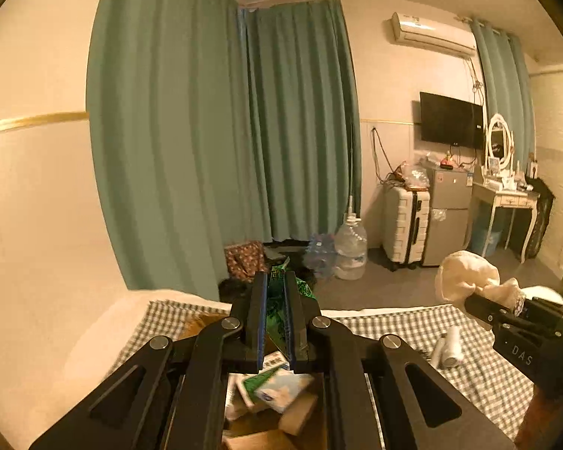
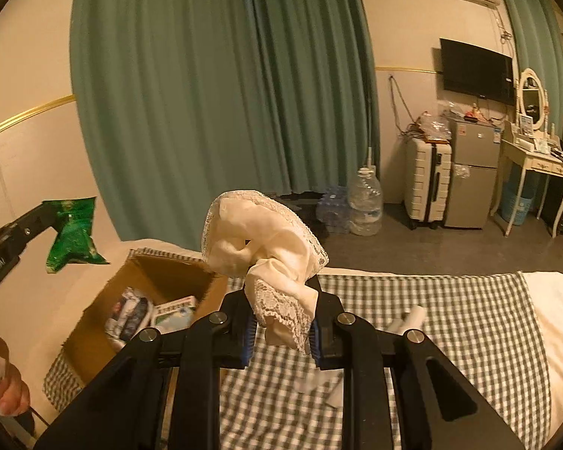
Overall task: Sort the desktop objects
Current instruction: 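Carry the green packet with left tool while right carries the lace cloth to the box, then lower into the box and open left tool while right releases the lace cloth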
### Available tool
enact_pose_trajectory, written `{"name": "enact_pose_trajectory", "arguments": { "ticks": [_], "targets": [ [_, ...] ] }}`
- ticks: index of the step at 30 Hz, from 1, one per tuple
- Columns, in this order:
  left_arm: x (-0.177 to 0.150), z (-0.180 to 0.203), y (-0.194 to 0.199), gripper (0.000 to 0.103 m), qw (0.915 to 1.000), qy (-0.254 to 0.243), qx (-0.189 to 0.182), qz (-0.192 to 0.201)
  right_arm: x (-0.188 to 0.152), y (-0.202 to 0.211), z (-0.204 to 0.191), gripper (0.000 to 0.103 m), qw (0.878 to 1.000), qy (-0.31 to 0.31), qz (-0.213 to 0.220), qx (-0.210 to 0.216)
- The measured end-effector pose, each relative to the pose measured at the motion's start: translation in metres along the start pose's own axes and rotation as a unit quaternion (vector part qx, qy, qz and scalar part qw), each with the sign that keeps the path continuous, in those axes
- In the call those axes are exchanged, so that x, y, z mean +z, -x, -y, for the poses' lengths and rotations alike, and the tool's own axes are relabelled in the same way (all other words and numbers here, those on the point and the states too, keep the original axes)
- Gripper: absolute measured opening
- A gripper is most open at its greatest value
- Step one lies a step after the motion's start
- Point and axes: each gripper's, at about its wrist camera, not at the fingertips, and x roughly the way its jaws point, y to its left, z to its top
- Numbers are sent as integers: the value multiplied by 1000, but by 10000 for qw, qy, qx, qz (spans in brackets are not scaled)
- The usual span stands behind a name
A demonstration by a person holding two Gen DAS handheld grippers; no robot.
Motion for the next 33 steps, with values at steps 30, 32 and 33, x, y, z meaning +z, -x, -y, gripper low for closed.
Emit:
{"name": "enact_pose_trajectory", "arguments": {
  "ticks": [30,32,33],
  "targets": [
    [-83,-76,-94,8,9800,488,272,-1911,-38,-133,-132,22,9875,751,-1116,816],
    [-91,-74,-103,8,9773,439,285,-2054,-43,-144,-133,22,9859,781,-1226,824],
    [-94,-73,-107,8,9761,452,270,-2109,-45,-149,-133,22,9850,805,-1280,826]
  ]
}}
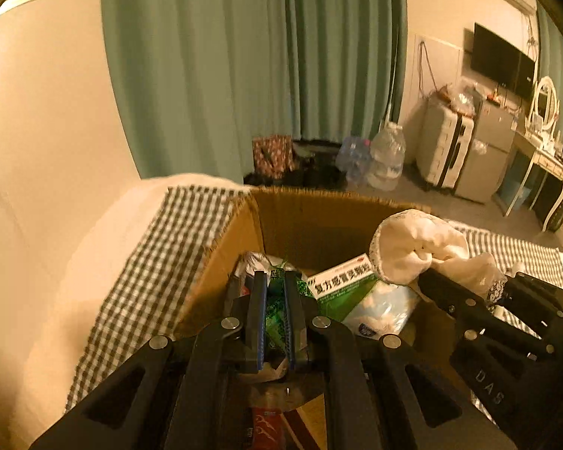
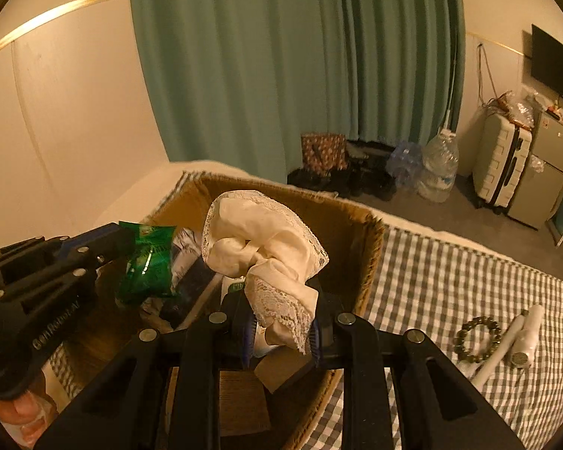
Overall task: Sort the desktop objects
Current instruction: 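Lower into the box and open left tool while right releases the lace cloth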
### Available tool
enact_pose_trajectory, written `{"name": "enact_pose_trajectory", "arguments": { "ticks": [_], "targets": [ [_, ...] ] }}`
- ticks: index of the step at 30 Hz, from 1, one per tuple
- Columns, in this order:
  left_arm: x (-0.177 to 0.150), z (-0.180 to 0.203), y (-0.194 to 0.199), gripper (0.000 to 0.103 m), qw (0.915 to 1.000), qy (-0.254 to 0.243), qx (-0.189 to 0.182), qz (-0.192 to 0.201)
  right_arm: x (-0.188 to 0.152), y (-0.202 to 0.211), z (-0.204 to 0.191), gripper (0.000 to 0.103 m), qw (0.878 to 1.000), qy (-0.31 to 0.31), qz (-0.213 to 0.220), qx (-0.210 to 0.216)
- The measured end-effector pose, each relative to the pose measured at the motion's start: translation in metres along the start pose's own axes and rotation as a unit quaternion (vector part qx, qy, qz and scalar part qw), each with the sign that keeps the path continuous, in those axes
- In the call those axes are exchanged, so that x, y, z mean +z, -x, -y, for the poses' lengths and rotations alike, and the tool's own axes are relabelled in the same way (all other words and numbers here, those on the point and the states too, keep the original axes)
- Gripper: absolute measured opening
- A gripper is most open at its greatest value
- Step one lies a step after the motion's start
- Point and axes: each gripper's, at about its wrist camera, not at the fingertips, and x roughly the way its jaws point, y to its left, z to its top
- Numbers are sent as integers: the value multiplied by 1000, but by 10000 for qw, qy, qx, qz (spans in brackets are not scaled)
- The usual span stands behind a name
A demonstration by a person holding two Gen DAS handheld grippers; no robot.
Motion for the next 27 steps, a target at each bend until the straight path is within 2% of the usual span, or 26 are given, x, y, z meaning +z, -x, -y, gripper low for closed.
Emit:
{"name": "enact_pose_trajectory", "arguments": {
  "ticks": [9,11,12,13,14,15,17,23,27],
  "targets": [
    [-2,-5,-20,10,9998,35,16,-204,-16,-32,3,24,9992,142,-375,-3],
    [-2,-7,-20,16,9998,81,7,-190,-16,-31,2,26,9992,186,-343,-13],
    [-2,-7,-21,18,9998,96,-12,-196,-15,-32,2,33,9993,193,-327,-14],
    [-1,-7,-22,25,9997,98,-15,-205,-15,-31,1,37,9993,200,-307,-28],
    [-1,-6,-20,31,9998,85,7,-176,-14,-31,1,46,9994,206,-287,-43],
    [0,-6,-18,34,9998,86,24,-154,-14,-30,1,52,9994,205,-267,-61],
    [3,-9,-11,47,9998,174,66,-50,-12,-26,1,53,9996,186,-219,-58],
    [11,-19,4,54,9982,543,19,264,-10,-6,-6,54,9994,294,-47,-149],
    [15,-16,5,56,9980,535,46,341,-8,12,-1,54,9994,239,70,-223]
  ]
}}
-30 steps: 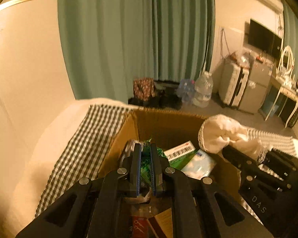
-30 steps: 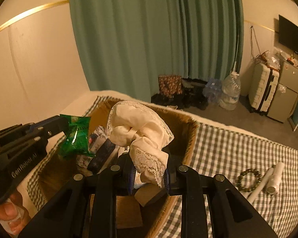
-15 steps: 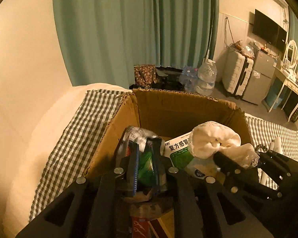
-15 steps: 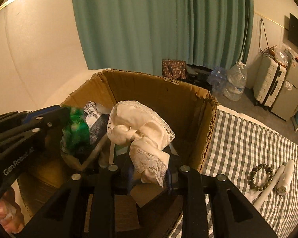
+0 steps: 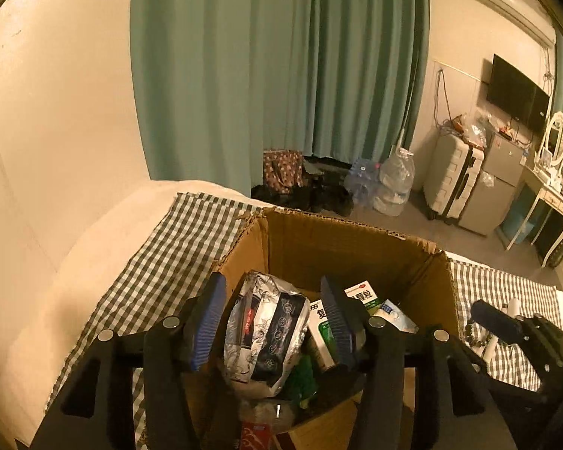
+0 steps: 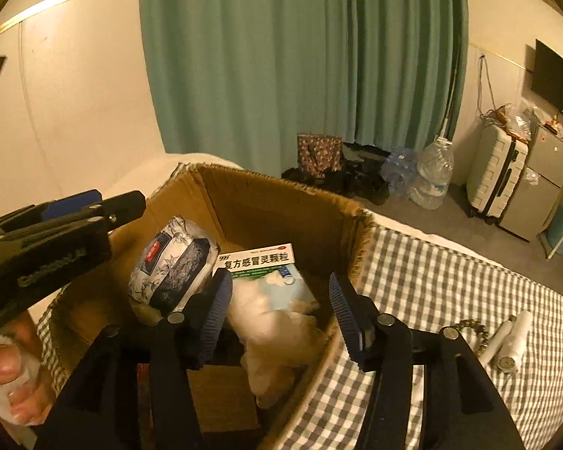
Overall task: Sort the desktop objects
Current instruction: 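Lower into the box and open left tool while right releases the lace cloth, then move both tools out of the box back over the bracelet and hair dryer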
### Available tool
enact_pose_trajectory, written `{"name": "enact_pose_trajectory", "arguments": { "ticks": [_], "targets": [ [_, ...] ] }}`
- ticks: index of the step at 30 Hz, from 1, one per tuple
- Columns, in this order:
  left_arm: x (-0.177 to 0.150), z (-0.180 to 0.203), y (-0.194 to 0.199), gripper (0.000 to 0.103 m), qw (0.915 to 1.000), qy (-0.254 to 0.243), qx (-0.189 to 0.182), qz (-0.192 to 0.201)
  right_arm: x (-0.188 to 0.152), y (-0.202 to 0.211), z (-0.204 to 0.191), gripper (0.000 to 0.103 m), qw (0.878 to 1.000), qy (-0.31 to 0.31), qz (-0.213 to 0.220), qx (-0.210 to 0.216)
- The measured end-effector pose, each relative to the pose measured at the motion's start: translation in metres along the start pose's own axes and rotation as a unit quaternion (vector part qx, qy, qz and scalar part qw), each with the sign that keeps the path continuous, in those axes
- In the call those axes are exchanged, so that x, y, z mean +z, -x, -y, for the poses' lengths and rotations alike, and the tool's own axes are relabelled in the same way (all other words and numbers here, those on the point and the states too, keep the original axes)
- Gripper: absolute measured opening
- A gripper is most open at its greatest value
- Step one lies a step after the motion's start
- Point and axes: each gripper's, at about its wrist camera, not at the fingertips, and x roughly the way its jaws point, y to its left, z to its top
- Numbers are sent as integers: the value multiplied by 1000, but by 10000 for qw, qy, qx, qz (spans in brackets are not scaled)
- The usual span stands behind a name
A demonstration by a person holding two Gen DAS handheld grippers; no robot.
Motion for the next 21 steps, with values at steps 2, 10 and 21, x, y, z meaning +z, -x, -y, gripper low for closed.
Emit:
{"name": "enact_pose_trajectory", "arguments": {
  "ticks": [2,10,21],
  "targets": [
    [2,2,5,63,10000,-7,11,88,1,9,4,54,10000,-9,43,-48],
    [9,16,32,81,9988,-64,-56,486,4,56,25,56,9991,-36,318,-280],
    [14,44,73,103,9928,-73,-239,1173,6,115,71,63,9940,-386,799,-634]
  ]
}}
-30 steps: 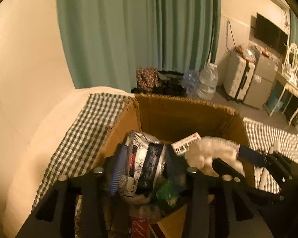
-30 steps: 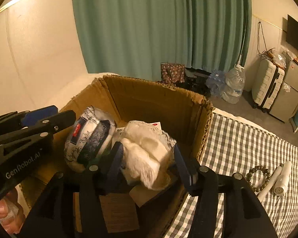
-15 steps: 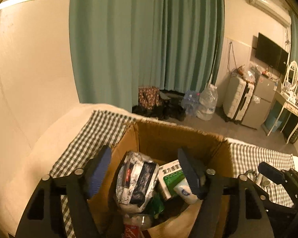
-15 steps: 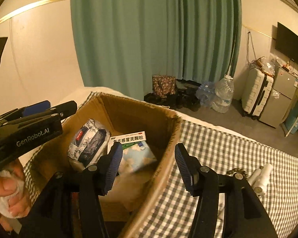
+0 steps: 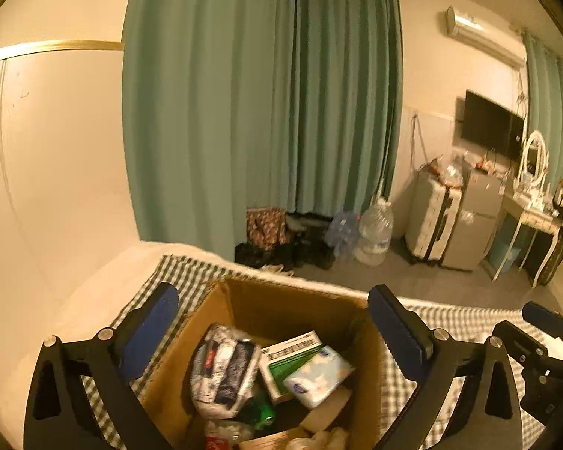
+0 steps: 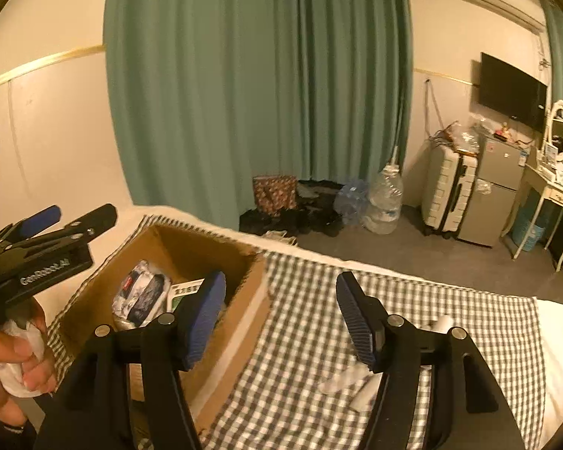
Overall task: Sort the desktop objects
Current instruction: 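Move both tools out of the box back over the bracelet and hair dryer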
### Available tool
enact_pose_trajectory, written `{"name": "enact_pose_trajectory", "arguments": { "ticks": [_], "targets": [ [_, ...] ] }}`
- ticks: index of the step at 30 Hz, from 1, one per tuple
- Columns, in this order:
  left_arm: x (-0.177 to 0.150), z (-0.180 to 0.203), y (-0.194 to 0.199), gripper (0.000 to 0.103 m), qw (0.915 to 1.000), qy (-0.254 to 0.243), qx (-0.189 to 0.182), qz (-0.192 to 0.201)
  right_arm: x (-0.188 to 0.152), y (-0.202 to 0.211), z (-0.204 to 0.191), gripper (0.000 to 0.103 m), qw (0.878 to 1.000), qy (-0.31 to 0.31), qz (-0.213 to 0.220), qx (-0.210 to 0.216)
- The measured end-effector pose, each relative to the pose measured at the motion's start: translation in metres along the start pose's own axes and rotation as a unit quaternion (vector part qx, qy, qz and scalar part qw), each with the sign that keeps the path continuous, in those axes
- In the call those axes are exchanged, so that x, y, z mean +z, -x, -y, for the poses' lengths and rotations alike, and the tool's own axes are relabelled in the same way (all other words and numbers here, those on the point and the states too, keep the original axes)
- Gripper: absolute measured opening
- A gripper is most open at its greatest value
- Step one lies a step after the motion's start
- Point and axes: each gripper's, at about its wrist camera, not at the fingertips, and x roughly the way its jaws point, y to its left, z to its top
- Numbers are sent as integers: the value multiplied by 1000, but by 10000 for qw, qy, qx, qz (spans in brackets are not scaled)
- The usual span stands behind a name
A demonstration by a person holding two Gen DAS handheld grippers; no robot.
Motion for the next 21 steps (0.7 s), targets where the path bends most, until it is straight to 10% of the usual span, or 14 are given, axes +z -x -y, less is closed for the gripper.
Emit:
{"name": "enact_pose_trajectory", "arguments": {
  "ticks": [21],
  "targets": [
    [4,90,33,103,9968,-223,-624,448,0,63,88,84,9962,-547,383,-564]
  ]
}}
